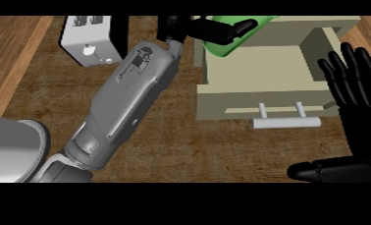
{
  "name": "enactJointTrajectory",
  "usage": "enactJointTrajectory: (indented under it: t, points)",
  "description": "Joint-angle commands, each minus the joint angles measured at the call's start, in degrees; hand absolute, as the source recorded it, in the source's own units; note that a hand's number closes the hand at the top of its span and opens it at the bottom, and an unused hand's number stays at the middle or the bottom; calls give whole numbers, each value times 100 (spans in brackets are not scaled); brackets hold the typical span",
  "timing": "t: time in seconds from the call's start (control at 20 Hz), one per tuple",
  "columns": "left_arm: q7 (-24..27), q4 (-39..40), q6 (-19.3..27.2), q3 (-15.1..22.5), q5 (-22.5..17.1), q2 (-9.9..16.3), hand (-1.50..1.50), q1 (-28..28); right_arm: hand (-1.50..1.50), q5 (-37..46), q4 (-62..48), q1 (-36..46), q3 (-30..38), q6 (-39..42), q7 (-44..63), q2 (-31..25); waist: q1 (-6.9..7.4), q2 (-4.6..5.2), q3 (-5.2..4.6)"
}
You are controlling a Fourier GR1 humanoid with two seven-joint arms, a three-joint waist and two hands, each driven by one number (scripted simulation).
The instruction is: Pick up the cup, place it into the drawer and close the drawer
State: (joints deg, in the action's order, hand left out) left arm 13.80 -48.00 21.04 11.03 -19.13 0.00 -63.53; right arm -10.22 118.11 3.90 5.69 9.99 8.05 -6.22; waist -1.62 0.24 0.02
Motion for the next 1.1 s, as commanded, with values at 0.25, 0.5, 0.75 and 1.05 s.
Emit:
enactJointTrajectory:
  t: [0.25,0.5,0.75,1.05]
  points:
    - [620,1659,188,605,-950,0,150,-678,-150,-217,-132,-2,107,220,-139,-89,-177,43,3]
    - [467,2047,445,1206,-1154,0,150,-1193,-150,-80,-216,526,-51,-102,164,55,-269,58,3]
    - [805,2434,310,1463,-1432,0,150,-1087,-150,-129,-242,482,-67,126,95,-82,-371,101,5]
    - [618,2804,528,2007,-1359,0,150,-1288,-150,2,-153,548,-307,-50,174,130,-476,130,6]
